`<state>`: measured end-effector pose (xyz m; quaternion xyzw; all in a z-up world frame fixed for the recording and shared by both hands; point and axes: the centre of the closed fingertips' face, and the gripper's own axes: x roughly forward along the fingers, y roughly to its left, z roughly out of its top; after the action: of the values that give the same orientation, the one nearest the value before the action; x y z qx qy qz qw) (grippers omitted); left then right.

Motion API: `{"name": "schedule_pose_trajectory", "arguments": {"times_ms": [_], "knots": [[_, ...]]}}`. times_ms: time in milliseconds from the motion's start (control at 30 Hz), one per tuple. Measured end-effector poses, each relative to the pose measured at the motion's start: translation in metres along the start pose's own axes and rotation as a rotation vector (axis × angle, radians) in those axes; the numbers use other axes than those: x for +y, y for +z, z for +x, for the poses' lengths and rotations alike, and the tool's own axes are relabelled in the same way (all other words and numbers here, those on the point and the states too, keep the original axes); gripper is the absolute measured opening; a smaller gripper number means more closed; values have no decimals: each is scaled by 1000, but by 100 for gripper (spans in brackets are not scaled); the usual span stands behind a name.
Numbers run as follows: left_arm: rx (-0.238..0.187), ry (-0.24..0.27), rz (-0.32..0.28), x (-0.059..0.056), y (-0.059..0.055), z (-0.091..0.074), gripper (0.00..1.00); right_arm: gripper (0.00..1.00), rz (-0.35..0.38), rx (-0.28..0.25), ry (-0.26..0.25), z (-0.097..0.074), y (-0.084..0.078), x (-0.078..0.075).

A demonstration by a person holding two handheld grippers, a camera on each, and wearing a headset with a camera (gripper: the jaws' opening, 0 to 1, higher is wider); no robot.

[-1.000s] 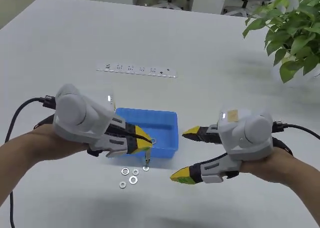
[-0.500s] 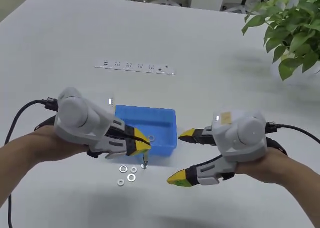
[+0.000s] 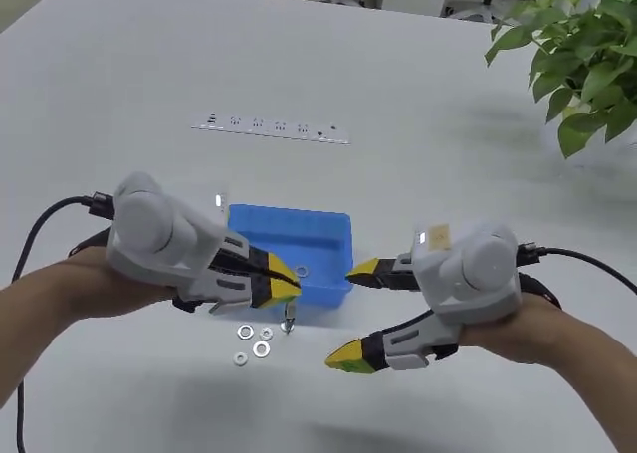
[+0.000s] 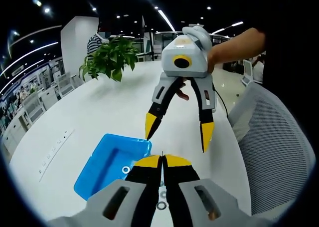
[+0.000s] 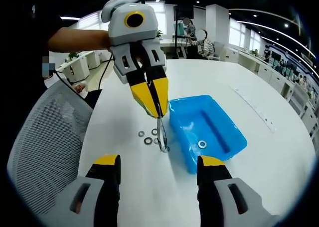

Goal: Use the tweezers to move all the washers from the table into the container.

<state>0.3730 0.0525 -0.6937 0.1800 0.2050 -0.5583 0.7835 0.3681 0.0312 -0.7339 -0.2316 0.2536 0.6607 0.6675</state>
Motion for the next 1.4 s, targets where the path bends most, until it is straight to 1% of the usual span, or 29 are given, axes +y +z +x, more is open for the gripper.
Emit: {"name": "schedule_pose_trajectory", "arguments": {"times_ms": [267,367,467,667,767,1100,1400], "knots": [[5,-13,11,-1,0,0,5,51,-60,0,27,11,7,-2],[8,-19,15,-1,0,1,5,44,-98,14,36,16,8,-4],[14,-18,23,0,0,1,5,39,-103,25,46,21,9,-6],[20,-27,27,-1,0,1,5,31,-140,38,78,30,12,-7],[20,-27,26,-1,0,0,5,28,-160,53,92,35,11,-6],[30,-37,37,-1,-1,0,5,20,-208,74,131,48,9,-2],[42,-46,53,-1,-2,1,5,14,-208,59,133,53,12,-6]]}}
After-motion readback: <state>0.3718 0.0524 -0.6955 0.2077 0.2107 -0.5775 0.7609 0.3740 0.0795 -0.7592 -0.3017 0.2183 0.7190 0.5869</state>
